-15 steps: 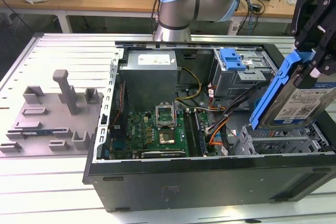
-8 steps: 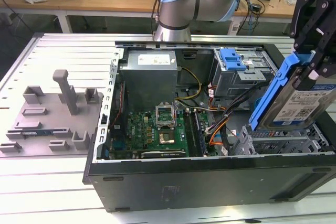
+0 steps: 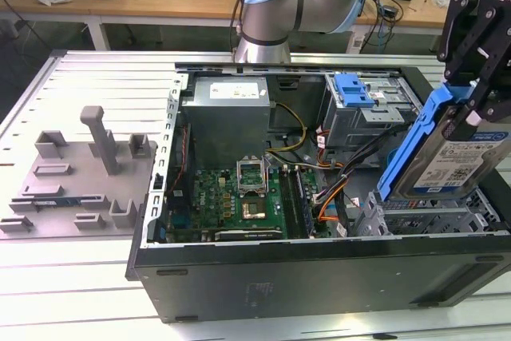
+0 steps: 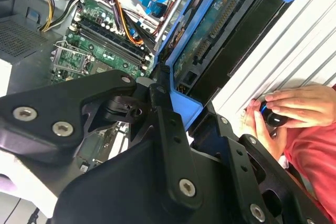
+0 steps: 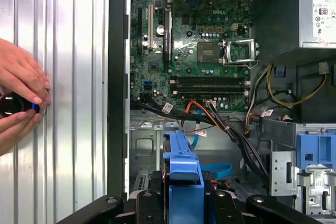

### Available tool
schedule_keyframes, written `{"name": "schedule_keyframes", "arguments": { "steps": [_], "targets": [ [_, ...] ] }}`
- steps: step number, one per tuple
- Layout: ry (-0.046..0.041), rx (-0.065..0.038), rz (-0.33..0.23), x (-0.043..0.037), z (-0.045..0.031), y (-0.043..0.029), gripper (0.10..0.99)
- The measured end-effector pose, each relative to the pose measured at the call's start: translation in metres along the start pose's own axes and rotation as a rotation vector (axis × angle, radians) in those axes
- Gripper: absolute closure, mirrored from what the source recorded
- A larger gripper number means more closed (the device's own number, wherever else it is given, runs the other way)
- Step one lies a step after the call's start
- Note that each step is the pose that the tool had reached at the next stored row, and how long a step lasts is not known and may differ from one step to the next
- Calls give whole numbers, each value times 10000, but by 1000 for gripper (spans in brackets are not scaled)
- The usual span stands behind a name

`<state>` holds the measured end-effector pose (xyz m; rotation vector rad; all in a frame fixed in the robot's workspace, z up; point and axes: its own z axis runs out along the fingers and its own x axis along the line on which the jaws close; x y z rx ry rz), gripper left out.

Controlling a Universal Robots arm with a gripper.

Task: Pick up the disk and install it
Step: 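Insert the disk into the insertion slot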

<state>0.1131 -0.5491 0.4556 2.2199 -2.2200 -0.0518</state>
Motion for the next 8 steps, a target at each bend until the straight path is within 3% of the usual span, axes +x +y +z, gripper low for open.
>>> {"name": "schedule_keyframes", "arguments": {
  "steps": [8],
  "targets": [
    [-1, 0, 0, 3, 85, -9, 718]
  ]
}}
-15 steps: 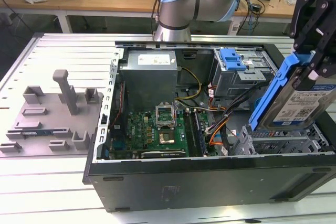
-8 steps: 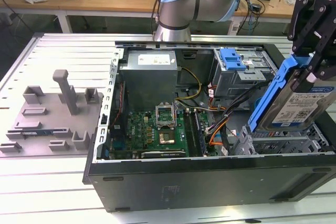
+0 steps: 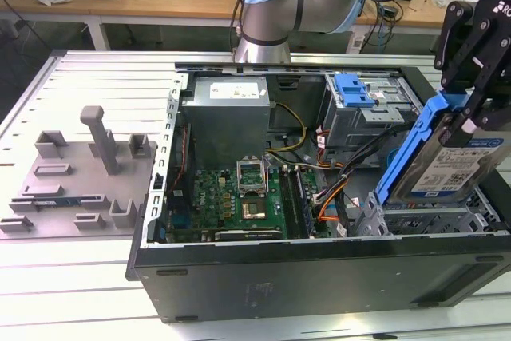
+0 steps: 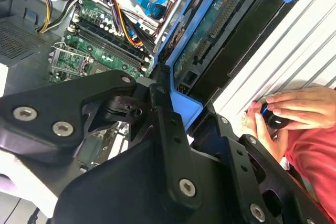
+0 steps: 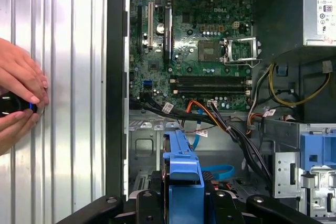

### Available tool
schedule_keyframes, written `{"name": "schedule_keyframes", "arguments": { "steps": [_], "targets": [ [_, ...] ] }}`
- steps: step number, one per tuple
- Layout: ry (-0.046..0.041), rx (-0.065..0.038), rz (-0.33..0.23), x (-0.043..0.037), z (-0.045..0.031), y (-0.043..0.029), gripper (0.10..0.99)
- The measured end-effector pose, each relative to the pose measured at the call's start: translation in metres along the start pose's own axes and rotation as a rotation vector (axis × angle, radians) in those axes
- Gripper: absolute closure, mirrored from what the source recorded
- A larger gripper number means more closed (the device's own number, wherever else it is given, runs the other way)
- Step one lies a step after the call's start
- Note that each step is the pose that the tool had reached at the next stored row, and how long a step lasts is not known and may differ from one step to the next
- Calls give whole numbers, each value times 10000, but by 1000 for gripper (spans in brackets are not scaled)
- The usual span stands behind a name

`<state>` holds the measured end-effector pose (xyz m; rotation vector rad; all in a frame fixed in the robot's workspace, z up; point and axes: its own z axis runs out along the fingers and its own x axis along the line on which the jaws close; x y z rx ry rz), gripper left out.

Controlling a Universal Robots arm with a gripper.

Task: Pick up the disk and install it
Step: 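Insert the disk into the insertion slot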

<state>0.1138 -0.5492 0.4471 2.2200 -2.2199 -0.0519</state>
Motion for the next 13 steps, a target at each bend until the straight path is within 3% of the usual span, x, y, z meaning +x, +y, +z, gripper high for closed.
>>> {"name": "schedule_keyframes", "arguments": {
  "steps": [13],
  "targets": [
    [-1, 0, 0, 7, 185, -5, 718]
  ]
}}
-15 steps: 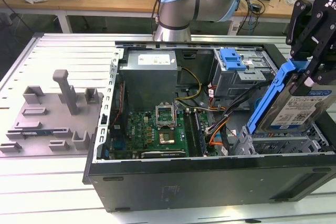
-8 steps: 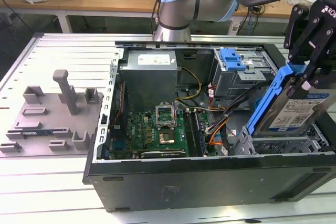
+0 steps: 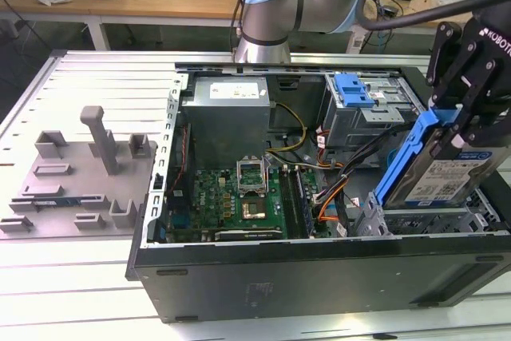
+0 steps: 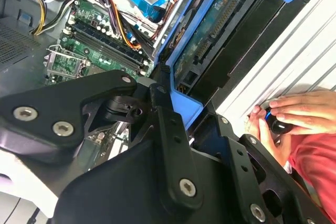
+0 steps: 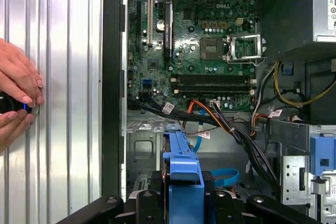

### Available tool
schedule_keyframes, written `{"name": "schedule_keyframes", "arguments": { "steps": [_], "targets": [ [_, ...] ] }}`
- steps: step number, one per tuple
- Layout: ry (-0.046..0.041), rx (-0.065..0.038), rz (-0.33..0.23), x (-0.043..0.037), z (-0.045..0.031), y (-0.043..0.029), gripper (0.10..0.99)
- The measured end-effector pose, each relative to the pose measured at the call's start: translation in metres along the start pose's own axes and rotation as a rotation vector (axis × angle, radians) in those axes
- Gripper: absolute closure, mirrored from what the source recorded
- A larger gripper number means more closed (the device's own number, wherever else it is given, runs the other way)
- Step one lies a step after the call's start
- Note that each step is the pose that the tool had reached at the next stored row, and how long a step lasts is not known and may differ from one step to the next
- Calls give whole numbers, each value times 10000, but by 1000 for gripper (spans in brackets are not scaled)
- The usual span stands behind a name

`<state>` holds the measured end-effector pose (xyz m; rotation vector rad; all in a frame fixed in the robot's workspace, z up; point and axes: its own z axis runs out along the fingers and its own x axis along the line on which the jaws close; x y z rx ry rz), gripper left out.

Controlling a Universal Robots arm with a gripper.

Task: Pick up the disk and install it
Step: 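Insert the disk into the insertion slot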

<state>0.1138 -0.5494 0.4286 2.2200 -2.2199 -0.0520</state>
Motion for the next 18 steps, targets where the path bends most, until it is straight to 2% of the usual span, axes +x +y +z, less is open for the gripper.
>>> {"name": "schedule_keyframes", "arguments": {
  "steps": [12, 16, 17, 18],
  "targets": [
    [0, 0, 0, 10, 149, -4, 718],
    [1, 0, 0, 26, 263, -7, 718],
    [4, 0, 0, 28, 275, -7, 702],
    [3, 1, 0, 29, 277, -7, 647]
  ]
}}
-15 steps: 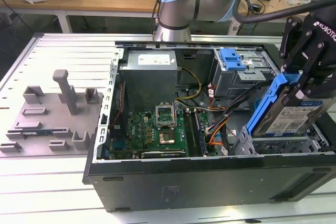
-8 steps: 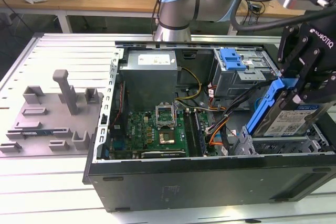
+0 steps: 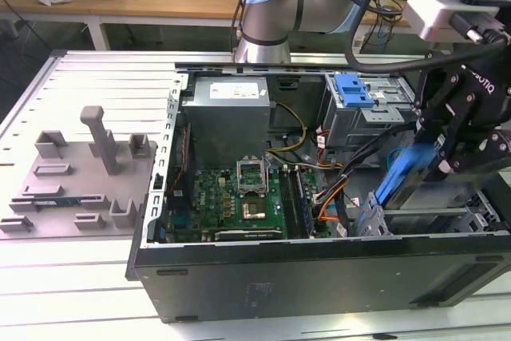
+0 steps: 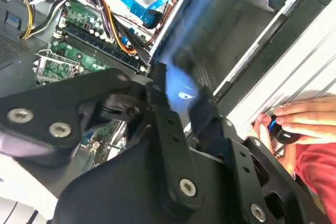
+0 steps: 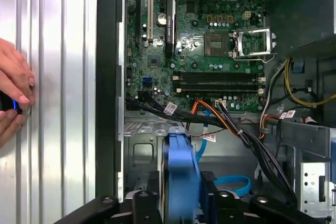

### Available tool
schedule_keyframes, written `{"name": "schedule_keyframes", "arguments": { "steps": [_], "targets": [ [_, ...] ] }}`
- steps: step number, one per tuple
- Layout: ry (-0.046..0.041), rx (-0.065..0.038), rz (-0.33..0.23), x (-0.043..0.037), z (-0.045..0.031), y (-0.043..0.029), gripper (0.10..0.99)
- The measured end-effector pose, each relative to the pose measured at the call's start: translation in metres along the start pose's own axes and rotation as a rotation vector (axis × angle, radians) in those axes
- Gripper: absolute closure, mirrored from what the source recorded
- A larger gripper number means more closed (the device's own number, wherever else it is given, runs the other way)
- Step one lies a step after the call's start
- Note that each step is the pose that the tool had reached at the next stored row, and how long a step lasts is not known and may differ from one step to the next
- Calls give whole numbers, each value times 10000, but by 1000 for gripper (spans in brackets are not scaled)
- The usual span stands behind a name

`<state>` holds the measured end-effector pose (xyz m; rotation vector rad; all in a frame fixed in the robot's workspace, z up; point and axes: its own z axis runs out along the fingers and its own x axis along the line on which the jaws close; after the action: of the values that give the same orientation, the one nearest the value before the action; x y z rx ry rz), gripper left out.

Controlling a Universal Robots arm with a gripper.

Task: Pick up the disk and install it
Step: 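Insert the disk into the insertion slot, then insert the first disk wire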

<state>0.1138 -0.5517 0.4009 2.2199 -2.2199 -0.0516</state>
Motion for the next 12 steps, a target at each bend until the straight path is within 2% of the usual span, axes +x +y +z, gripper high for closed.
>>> {"name": "schedule_keyframes", "arguments": {
  "steps": [2, 12],
  "targets": [
    [-2, -1, -1, 0, 1, 0, 522],
    [-1, 0, 0, 0, 3, 0, 522]
  ]
}}
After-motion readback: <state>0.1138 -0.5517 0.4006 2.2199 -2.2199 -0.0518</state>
